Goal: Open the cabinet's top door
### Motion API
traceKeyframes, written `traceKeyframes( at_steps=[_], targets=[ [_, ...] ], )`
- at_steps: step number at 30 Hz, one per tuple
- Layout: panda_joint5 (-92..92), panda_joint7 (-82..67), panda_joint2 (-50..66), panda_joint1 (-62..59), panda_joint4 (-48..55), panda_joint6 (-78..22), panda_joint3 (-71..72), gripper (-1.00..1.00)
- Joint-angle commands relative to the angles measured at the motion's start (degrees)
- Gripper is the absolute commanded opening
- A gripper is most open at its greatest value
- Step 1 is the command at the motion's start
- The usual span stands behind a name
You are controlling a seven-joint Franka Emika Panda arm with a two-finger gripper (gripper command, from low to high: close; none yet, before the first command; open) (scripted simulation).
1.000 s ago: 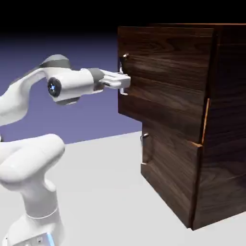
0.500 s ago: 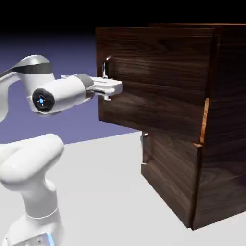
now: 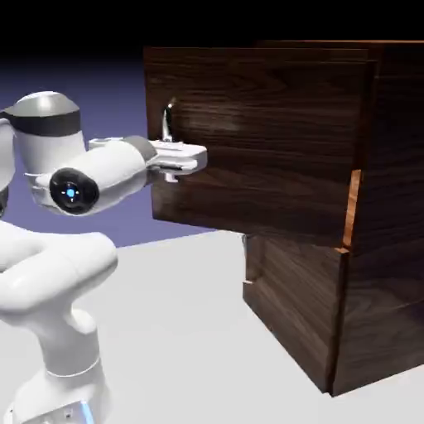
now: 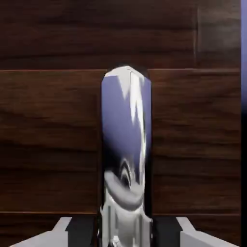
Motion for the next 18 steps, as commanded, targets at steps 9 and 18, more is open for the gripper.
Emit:
traceKeyframes(
  at_steps=[9,18],
  targets=[
    [-15.1,-10.5,18.7,6.6,10.2,-9.6,-13.3,-1.0],
    [-26.8,-19.9,37.4,18.4,25.1,-20.8,-26.0,-1.0]
  ],
)
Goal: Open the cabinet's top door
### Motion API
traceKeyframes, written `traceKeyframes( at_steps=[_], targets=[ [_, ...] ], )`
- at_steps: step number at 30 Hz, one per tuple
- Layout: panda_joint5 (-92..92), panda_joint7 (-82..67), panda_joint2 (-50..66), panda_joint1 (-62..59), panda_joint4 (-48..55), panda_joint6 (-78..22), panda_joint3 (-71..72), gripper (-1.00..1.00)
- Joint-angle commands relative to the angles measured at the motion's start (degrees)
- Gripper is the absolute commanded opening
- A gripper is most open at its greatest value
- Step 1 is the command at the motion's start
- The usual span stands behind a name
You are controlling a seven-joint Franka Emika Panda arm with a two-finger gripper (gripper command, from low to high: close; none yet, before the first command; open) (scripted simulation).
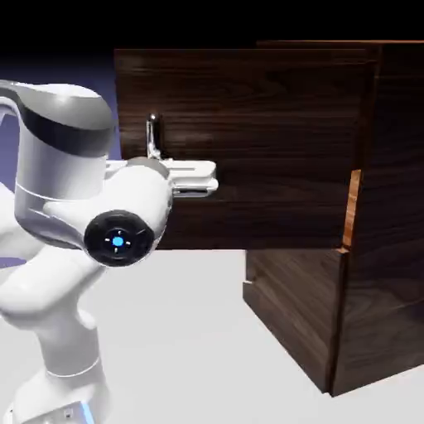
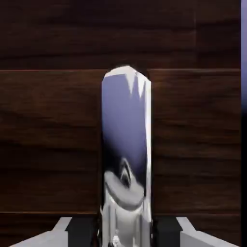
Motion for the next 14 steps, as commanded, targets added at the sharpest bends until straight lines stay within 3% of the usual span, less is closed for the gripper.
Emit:
traceKeyframes(
  at_steps=[1,13,14],
  targets=[
    [-1.1,-1.1,2.1,1.6,1.9,-1.5,-1.5,-1.0],
    [-10.1,-16.8,26.9,20.3,25.6,-21.4,-19.8,-1.0],
    [-10.1,-16.8,26.9,20.3,25.6,-21.4,-19.8,1.0]
  ],
)
